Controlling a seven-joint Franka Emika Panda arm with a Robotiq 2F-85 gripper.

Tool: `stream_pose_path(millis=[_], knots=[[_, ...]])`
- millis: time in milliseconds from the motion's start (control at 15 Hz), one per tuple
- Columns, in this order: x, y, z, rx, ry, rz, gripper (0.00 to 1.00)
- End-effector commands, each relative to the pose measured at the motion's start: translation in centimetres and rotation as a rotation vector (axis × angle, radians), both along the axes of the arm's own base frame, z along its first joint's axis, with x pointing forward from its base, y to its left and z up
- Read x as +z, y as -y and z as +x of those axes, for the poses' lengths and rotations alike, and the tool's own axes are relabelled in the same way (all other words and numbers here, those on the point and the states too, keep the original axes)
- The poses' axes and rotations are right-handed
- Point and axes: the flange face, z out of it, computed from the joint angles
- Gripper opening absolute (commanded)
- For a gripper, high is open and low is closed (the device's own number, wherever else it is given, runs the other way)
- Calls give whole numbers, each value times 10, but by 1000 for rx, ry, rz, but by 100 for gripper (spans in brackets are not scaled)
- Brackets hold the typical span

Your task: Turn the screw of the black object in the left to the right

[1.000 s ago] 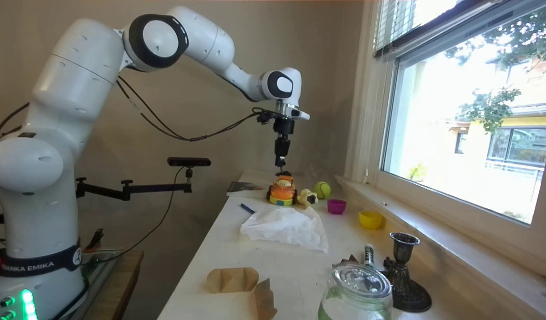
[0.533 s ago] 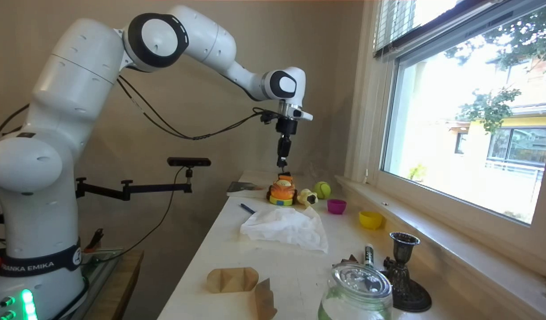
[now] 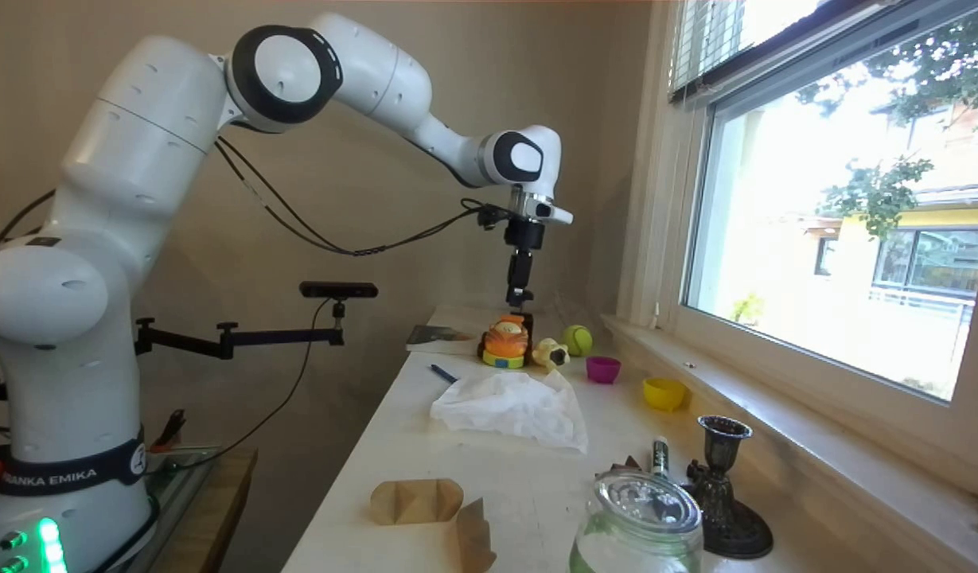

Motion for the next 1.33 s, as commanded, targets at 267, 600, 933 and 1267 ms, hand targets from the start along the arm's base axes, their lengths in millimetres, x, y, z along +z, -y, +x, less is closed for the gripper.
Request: stream_pose_path(millis=[267,600,933,1267], knots=[[15,1,-4,70,-15,-6,100],[33,-8,-10,331,21,-24,100],[41,-6,-6,586,72,-23,100],[37,-11,3,833,159,26,100]])
